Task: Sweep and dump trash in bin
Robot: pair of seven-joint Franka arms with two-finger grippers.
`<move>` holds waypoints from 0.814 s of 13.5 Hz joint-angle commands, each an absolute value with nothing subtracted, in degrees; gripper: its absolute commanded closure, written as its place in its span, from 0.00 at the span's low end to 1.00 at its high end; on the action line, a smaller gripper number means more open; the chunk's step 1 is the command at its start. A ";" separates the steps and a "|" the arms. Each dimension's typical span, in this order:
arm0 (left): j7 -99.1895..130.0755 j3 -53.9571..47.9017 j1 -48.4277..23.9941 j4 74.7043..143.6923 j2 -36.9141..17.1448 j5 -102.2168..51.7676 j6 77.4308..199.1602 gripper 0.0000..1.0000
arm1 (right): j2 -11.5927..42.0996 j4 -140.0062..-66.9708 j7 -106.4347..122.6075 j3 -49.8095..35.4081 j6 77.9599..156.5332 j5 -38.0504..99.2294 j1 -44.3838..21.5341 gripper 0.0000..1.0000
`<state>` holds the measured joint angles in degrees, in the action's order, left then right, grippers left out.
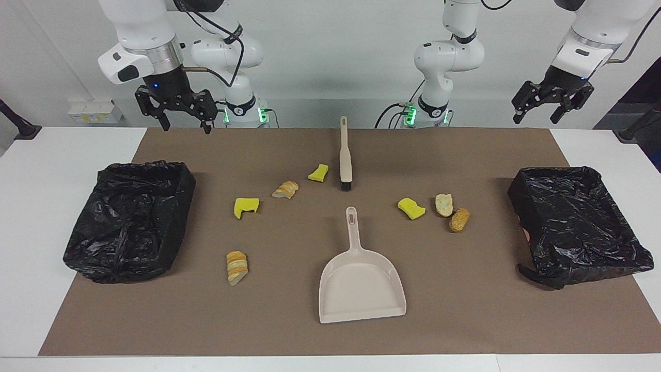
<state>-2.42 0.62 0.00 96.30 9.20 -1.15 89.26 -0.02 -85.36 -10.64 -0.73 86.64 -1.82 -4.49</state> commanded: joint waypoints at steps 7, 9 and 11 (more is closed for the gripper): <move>-2.90 0.27 -0.44 97.73 10.63 -1.49 88.77 0.00 | 0.09 -84.81 -9.05 -0.97 85.87 -1.06 -3.43 0.00; -1.24 -0.26 -1.84 98.34 10.98 -1.49 86.85 0.00 | 0.00 -84.90 -9.05 -0.97 85.78 -1.14 -3.43 0.00; 4.19 -0.88 -5.51 100.97 11.16 -1.49 87.54 0.00 | 0.00 -84.90 -9.05 -0.97 85.69 -1.14 -3.51 0.00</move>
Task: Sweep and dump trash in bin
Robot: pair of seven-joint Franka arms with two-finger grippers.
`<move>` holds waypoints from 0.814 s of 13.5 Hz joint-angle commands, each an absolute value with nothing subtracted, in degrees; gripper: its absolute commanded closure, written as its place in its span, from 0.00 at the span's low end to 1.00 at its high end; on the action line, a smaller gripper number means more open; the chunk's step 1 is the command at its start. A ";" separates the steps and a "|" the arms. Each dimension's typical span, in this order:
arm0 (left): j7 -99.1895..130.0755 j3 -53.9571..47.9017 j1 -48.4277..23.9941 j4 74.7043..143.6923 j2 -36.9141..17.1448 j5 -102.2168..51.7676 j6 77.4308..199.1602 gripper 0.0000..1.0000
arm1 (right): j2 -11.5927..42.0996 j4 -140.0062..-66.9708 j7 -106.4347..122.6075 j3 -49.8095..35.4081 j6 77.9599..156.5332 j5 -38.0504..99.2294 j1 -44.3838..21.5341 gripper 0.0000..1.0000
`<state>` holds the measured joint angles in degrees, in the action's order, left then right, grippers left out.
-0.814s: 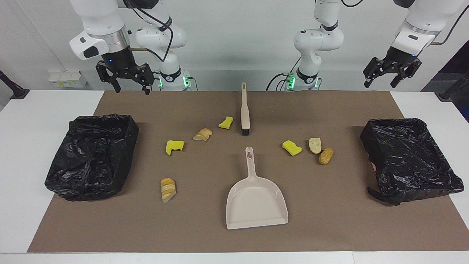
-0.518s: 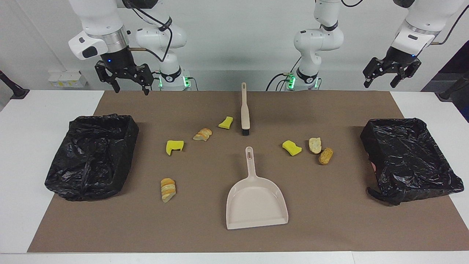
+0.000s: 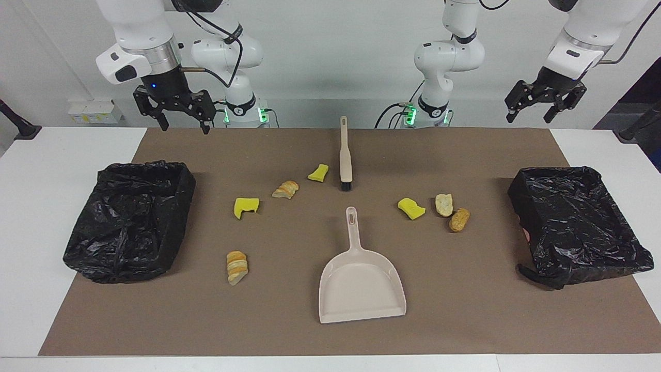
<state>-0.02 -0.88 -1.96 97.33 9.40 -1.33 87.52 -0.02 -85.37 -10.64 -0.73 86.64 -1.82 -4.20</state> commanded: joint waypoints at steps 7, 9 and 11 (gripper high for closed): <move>19.92 -1.23 -22.12 115.46 14.32 -1.67 97.27 0.00 | -0.53 -86.13 -9.14 -1.23 87.88 -1.06 -4.04 0.00; 24.93 -1.49 -27.22 122.05 15.20 -2.19 102.80 0.00 | 0.00 -86.13 -9.14 -1.23 90.69 -1.05 -3.96 0.00; 29.77 -1.49 -32.58 127.15 14.77 -2.72 108.25 0.00 | 0.87 -86.48 -8.61 -1.23 92.98 -0.79 -3.69 0.00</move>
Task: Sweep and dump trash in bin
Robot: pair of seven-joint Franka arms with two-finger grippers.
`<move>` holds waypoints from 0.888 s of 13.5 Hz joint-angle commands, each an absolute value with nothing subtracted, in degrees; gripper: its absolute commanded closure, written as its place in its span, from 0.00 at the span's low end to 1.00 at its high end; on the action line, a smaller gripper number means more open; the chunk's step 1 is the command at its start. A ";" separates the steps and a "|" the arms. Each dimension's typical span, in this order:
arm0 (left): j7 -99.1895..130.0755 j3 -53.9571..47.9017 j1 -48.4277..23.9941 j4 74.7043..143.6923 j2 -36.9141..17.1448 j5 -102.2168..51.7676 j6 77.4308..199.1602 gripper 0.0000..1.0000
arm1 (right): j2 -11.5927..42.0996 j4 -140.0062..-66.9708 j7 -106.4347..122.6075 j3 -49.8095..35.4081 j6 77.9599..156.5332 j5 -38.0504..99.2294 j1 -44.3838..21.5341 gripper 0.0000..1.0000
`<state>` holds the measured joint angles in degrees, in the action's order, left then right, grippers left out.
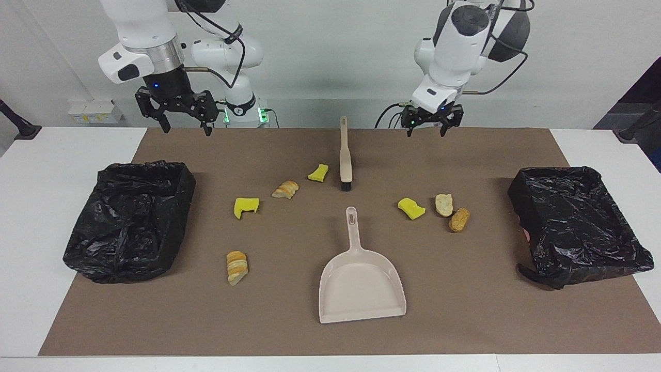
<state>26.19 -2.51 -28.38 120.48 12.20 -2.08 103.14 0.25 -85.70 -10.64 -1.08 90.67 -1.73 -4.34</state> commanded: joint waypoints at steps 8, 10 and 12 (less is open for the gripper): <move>44.11 -1.49 -49.82 135.26 5.90 -5.71 127.16 0.00 | 15.01 -77.36 -13.00 -2.11 99.48 -2.02 -8.96 0.00; 44.47 -1.49 -52.11 137.01 5.54 -6.24 129.63 0.00 | 18.53 -74.37 -13.18 -2.20 100.02 -2.20 -10.54 0.00; 44.47 -1.49 -53.78 138.94 5.62 -8.95 131.39 0.00 | 22.13 -71.99 -16.76 -2.02 100.89 -2.29 -13.52 0.00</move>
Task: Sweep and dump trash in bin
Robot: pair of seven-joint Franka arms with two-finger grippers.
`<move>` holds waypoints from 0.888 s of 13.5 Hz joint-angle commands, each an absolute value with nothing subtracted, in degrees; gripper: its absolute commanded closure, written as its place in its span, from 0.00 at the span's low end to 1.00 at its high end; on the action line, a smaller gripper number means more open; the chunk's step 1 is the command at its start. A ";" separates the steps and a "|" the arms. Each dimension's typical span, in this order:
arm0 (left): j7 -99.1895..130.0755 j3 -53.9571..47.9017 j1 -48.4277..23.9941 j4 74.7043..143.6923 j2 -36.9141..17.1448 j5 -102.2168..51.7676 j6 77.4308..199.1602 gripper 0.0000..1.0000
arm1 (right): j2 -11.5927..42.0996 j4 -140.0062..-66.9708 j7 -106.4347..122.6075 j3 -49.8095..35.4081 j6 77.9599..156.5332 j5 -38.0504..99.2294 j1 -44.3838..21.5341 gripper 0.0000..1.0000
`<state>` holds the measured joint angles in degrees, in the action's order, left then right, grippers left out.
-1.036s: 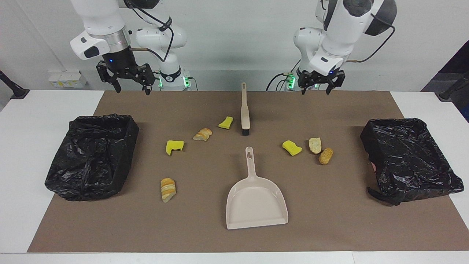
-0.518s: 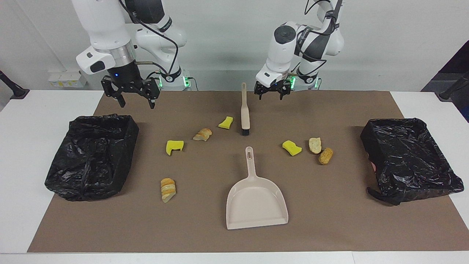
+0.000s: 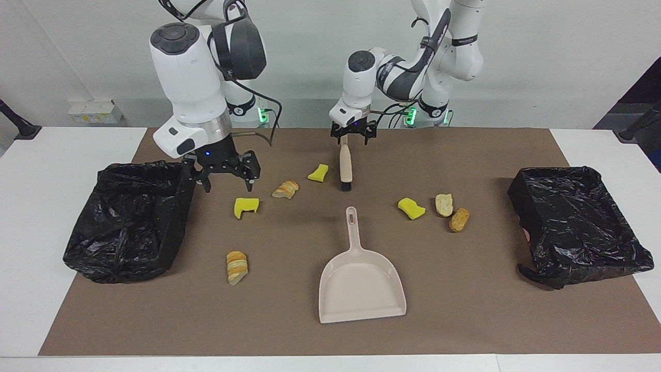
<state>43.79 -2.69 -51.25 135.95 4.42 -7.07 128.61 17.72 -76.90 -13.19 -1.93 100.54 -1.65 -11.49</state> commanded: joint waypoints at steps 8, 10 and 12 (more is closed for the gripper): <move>44.47 -1.41 -54.93 139.13 3.43 -10.02 131.93 0.00 | 30.22 -69.98 -23.45 -1.85 106.25 -2.90 -24.16 0.00; 44.82 -1.49 -55.37 139.22 3.69 -10.11 131.40 0.33 | 35.74 -64.45 -26.62 -1.50 106.26 -2.90 -26.27 0.00; 46.14 -1.49 -55.99 139.13 3.78 -10.11 131.13 0.96 | 40.32 -60.74 -28.91 -1.49 106.78 -2.90 -27.51 0.00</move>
<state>44.62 -2.47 -53.99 138.72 3.46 -9.35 130.79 34.18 -67.87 -26.48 -1.70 106.83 -1.88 -26.69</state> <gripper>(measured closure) 0.203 0.000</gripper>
